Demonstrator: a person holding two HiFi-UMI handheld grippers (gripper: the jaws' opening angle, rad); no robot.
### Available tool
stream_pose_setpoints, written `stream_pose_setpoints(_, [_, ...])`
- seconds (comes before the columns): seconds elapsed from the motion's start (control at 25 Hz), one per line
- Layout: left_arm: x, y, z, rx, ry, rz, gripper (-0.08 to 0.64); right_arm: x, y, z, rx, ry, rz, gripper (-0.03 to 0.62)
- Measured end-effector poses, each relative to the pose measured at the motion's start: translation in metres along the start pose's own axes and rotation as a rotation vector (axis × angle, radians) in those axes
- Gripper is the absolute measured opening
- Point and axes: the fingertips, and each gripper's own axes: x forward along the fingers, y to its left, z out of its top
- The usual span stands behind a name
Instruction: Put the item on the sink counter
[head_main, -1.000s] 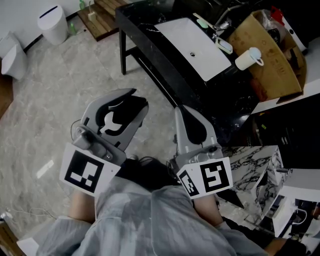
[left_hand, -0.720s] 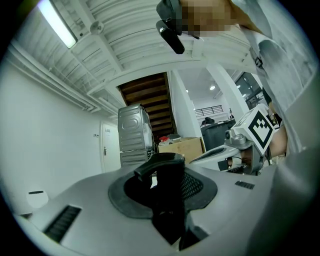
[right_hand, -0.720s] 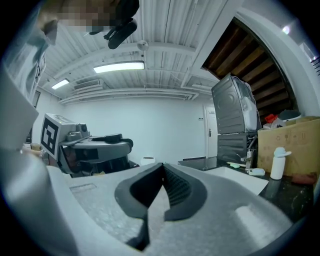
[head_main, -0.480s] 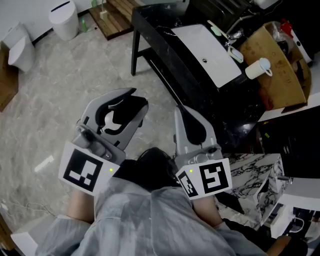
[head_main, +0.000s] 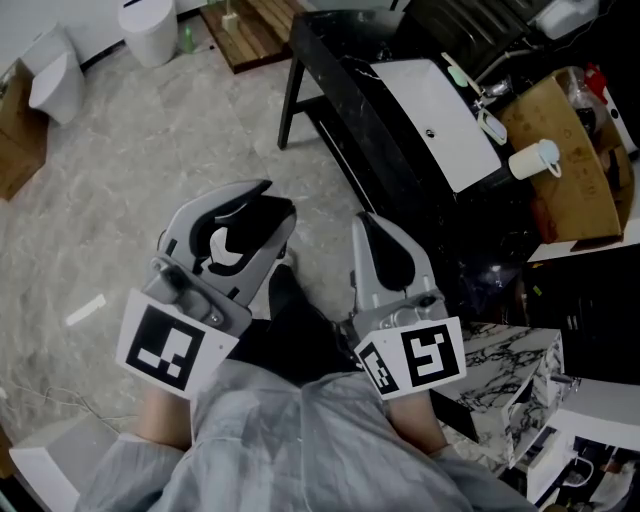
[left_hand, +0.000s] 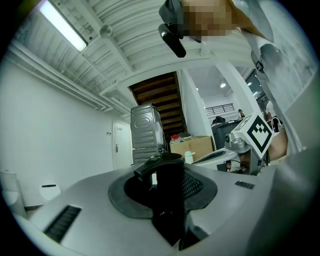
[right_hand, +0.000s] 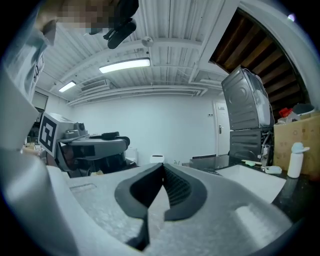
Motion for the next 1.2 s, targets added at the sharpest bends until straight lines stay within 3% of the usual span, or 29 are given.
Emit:
stream_pose_setpoints(0.64, [0.051, 0.100, -0.019, -0.003, 0.024, 0.124, 0.123, 0.130, -0.020, 0.007, -0.004, 0.015, 0.153, -0.003])
stream_pose_setpoints(1.2, [0.116, 0.198, -0.010, 0.024, 0.020, 0.209, 0.123, 0.249, -0.059, 0.023, -0.022, 0.026, 0.261, -0.003])
